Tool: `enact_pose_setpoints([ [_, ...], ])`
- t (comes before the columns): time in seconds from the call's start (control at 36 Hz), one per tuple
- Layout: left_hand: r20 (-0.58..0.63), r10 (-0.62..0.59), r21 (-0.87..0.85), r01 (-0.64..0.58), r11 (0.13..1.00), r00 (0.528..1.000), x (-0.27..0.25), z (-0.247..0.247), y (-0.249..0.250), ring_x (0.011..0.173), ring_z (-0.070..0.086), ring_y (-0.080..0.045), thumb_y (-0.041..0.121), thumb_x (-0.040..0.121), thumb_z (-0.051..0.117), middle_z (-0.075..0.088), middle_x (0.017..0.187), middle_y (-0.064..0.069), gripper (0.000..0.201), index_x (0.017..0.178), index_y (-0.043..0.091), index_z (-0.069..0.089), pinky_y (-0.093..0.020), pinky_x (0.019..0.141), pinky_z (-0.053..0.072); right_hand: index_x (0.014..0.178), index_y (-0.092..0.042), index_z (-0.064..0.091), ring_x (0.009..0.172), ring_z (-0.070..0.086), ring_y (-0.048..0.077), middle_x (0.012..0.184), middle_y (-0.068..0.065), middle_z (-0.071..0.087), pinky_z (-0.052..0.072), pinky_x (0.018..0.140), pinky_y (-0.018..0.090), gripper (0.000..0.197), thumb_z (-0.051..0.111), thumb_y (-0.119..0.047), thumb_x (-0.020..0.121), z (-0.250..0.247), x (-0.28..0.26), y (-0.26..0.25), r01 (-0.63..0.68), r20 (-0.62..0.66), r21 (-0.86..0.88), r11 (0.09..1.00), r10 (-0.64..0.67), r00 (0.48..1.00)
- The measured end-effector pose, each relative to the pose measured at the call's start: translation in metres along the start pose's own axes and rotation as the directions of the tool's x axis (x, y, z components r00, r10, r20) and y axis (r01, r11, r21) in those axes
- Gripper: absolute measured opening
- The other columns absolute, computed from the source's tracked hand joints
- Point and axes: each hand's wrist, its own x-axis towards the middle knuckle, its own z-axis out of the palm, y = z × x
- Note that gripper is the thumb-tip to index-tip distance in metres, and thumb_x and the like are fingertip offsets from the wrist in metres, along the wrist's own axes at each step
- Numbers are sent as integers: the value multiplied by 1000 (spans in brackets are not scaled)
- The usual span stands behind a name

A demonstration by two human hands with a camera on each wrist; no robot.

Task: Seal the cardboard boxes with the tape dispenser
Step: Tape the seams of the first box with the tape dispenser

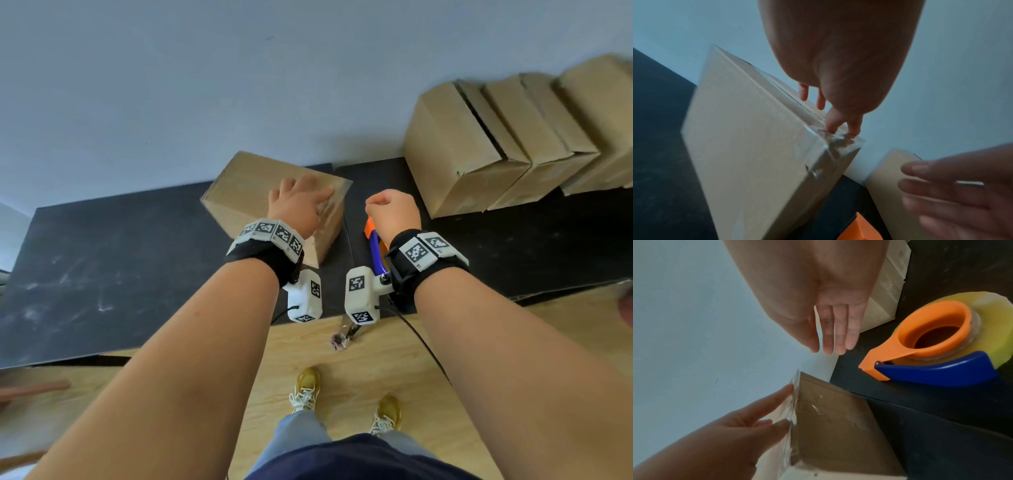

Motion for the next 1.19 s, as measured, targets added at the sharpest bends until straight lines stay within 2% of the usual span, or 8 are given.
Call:
enact_pose_setpoints([
  [0.14,-108,33,-39,-38,999,994,-7,9,-4,131,26,-22,15,94,46,36,143,9,55,136,50,42,-37,107,21,125,-17,64,117,58,21,128,3,63,44,99,32,33,48,-10,97,5,1,-7,36,27,20,999,-36,999],
  [0.31,-428,-291,-208,220,953,856,-33,25,-2,113,43,-25,31,92,50,51,120,-4,33,120,19,61,-36,94,38,143,-22,50,131,48,23,144,2,52,38,105,31,51,38,-4,96,12,2,-16,33,153,-2,999,-33,988],
  [0.42,-372,-381,-370,241,897,847,-39,35,-3,107,42,-22,36,97,48,46,114,-7,33,113,10,61,-29,78,41,149,-22,39,132,47,24,144,3,51,38,106,35,61,36,0,93,17,4,-15,27,189,-11,1000,-25,982],
  [0.58,-356,-391,-448,212,869,849,-35,35,-9,113,39,-25,28,98,48,47,120,-9,32,119,8,62,-28,92,37,146,-28,43,129,45,28,147,7,36,42,96,34,62,37,2,92,16,9,-14,48,95,-38,998,-44,994],
  [0.75,-323,-415,-503,217,836,850,-27,26,-26,116,41,-28,14,98,44,50,124,-8,29,118,11,65,-26,95,35,120,-19,65,115,59,25,120,7,67,45,99,35,41,42,-2,90,19,2,-11,85,213,29,996,-89,973],
  [0.83,-303,-458,-615,196,764,836,-29,19,-34,110,48,-14,5,96,40,48,132,-3,35,122,12,62,-17,89,34,102,-17,71,104,62,24,106,6,72,47,93,33,37,42,1,88,21,-3,-9,126,210,26,992,-129,969],
  [0.97,-229,-603,-703,298,645,764,-39,16,-41,102,54,-10,-3,91,34,46,132,-1,45,122,17,59,-19,82,38,105,-19,72,108,61,20,115,2,68,47,93,29,43,40,4,88,23,-7,-7,185,208,-46,982,-172,963],
  [1.19,-179,-641,-762,307,570,746,-54,22,-41,98,62,-14,-6,86,35,68,109,2,49,114,17,68,-21,81,45,109,-19,74,103,64,20,108,2,72,47,89,25,39,49,4,89,29,-9,-9,345,167,-122,931,-323,931],
])
